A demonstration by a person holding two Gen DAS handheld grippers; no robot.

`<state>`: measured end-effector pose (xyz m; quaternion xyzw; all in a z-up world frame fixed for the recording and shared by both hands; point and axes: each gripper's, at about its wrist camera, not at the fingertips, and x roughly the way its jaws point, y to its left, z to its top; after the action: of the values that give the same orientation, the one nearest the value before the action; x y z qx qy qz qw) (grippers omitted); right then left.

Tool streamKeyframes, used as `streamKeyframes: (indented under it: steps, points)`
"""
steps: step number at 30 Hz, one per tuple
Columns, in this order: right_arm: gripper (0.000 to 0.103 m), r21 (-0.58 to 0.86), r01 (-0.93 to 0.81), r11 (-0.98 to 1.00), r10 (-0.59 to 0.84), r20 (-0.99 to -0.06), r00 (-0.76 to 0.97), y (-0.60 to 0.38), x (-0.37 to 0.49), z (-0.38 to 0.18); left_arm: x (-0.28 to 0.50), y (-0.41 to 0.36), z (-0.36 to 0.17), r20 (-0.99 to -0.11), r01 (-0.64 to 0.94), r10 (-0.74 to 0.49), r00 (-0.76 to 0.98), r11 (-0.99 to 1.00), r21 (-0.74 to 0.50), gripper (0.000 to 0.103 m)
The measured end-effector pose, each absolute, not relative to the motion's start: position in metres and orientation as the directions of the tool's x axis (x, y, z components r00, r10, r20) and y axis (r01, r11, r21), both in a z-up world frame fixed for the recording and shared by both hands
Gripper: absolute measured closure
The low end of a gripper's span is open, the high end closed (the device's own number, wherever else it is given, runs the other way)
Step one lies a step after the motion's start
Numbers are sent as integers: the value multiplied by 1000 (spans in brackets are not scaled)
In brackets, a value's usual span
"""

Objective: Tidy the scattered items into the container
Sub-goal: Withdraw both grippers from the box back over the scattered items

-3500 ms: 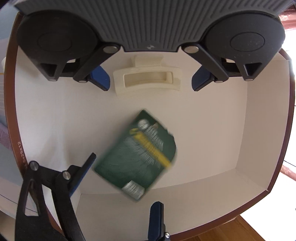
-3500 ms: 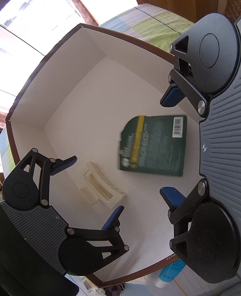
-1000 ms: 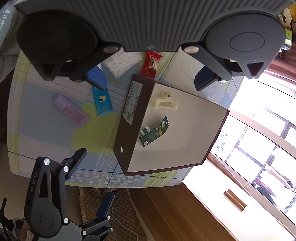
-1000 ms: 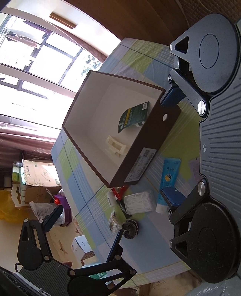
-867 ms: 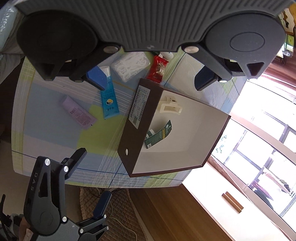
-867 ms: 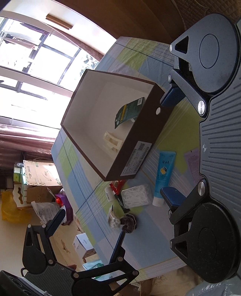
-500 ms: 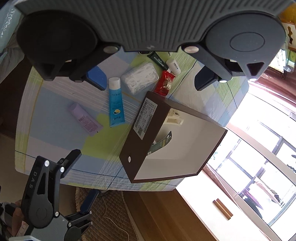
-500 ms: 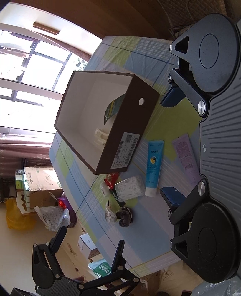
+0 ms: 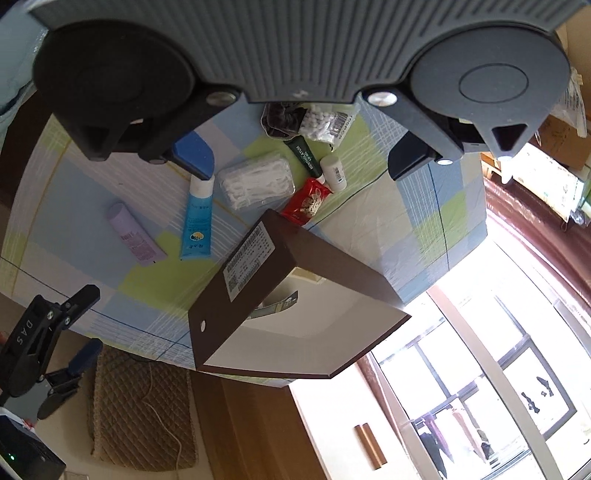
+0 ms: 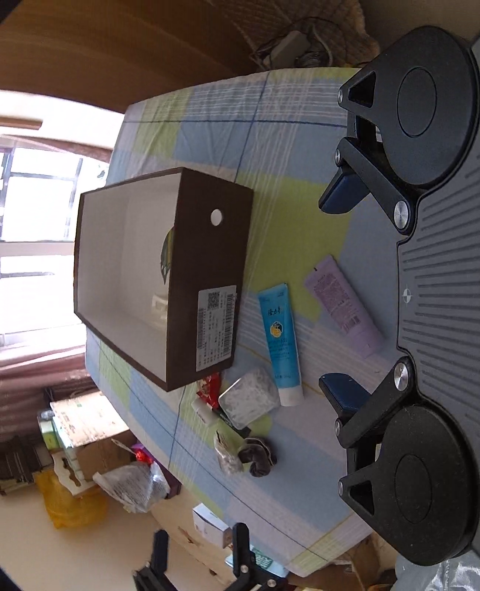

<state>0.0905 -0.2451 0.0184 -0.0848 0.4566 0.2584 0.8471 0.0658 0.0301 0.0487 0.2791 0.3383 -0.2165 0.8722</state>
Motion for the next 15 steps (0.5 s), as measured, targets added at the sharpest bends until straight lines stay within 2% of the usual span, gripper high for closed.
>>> streamKeyframes:
  steps: [9, 11, 15]
  points:
    - [5, 178, -394, 901, 343, -850, 400, -246, 87, -11, 70, 45, 12, -770, 571, -207, 604, 786, 236, 14]
    - [5, 197, -374, 906, 345, -855, 387, -246, 88, -16, 74, 49, 2, -786, 560, -207, 583, 803, 203, 21]
    - [5, 202, -348, 916, 335, -861, 382, -244, 94, -21, 87, 61, -11, -805, 504, -198, 559, 852, 141, 24]
